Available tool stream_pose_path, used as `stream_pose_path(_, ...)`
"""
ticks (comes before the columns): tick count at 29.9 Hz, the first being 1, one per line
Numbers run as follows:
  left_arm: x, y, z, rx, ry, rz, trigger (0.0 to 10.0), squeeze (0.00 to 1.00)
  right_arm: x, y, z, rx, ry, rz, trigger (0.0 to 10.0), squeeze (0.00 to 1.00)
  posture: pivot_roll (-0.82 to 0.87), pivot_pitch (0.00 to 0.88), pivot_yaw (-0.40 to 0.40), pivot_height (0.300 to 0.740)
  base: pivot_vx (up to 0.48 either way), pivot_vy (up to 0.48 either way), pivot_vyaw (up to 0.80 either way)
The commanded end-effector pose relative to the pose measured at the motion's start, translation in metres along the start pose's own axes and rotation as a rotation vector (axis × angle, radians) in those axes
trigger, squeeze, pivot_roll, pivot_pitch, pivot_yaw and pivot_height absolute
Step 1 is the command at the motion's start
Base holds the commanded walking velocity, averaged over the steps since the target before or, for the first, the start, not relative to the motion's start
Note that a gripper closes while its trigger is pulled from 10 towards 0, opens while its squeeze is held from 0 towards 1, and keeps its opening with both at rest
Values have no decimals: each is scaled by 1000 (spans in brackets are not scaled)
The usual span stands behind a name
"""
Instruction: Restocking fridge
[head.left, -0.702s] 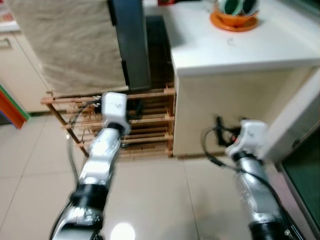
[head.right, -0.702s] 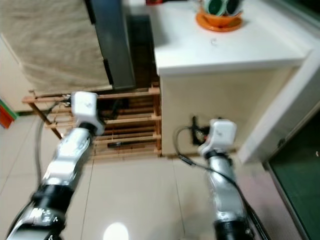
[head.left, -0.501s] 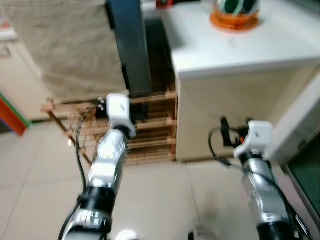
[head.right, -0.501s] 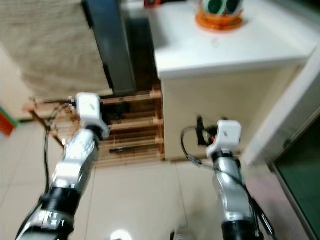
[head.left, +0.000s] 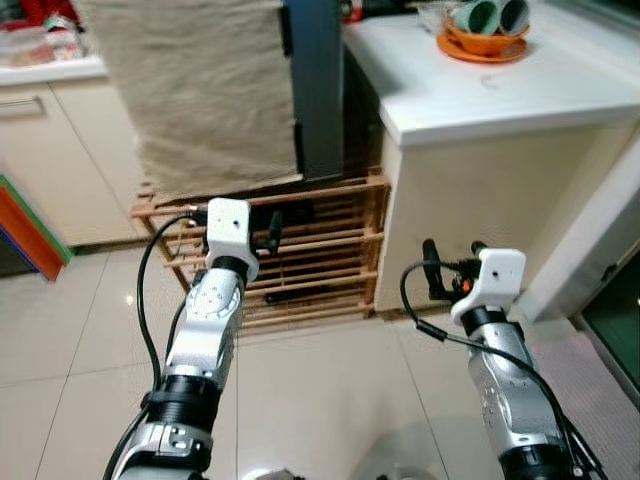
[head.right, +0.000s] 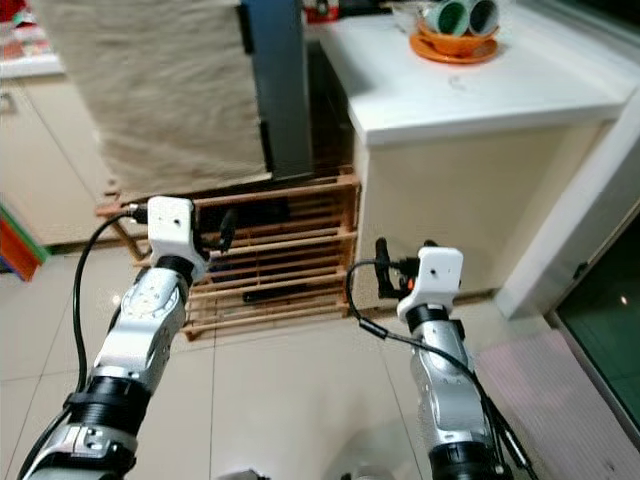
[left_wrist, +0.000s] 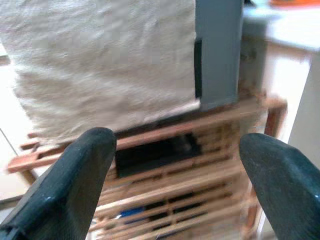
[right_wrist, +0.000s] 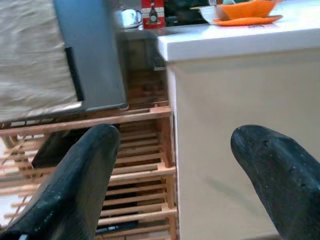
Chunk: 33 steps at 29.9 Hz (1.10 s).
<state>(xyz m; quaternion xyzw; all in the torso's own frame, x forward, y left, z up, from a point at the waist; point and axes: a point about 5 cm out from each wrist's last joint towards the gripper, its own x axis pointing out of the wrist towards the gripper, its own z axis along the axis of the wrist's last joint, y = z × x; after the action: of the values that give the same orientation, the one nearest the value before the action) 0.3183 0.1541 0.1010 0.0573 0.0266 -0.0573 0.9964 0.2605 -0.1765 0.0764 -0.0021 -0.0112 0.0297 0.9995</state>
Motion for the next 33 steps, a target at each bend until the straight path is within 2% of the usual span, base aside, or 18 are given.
stream_pose_path(1,-16,5,-14,44,34,-88,10000,0,-12,-4,0,-53,-3,24,10000,0,-143,0,68,725,0,0,0)
stream_pose_path(2,-16,5,-14,44,34,-88,10000,0,-12,-4,0,-53,-3,24,10000,0,-143,0,68,725,0,0,0)
stream_pose_path(3,-25,8,-20,60,44,-124,10000,0,-18,-6,-3,-59,12,25,10000,0,-142,0,67,725,0,0,0)
stream_pose_path(5,-45,10,-24,10,33,-204,10000,0,-31,-12,-5,-68,31,17,10000,0,-136,0,61,725,0,0,0)
stream_pose_path(6,-45,10,-24,10,33,-204,10000,0,-31,-12,-5,-68,31,17,10000,0,-136,0,61,725,0,0,0)
stream_pose_path(7,-54,9,-16,-34,-11,-231,10000,0,-37,-17,-3,-69,33,-4,10000,0,-129,0,48,725,0,0,0)
stream_pose_path(8,-54,9,-16,-34,-11,-231,10000,0,-37,-17,-3,-69,33,-4,10000,0,-129,0,48,725,0,0,0)
stream_pose_path(11,-49,7,0,-104,-43,-162,10000,0,-37,-17,-1,-56,32,-10,10000,0,-126,0,45,725,85,121,0)
stream_pose_path(14,-34,6,6,-79,-24,-69,10000,0,-31,-9,-1,-35,33,16,10000,0,-122,0,46,725,282,389,0)
stream_pose_path(16,-29,8,5,-84,-11,-65,10000,0,-25,-3,2,-23,16,34,10000,0,-126,0,48,725,283,388,0)
stream_pose_path(19,-29,11,1,-62,19,-57,10000,0,-25,0,3,-22,15,40,10000,0,-131,0,50,725,287,384,0)
stream_pose_path(25,-25,7,-2,-105,47,-48,10000,0,-25,-6,4,-7,25,16,10000,0,-151,0,54,725,320,358,0)
stream_pose_path(33,-22,5,-4,-96,51,-45,10000,0,-27,-6,3,-8,36,19,10000,0,-166,0,55,725,327,352,0)
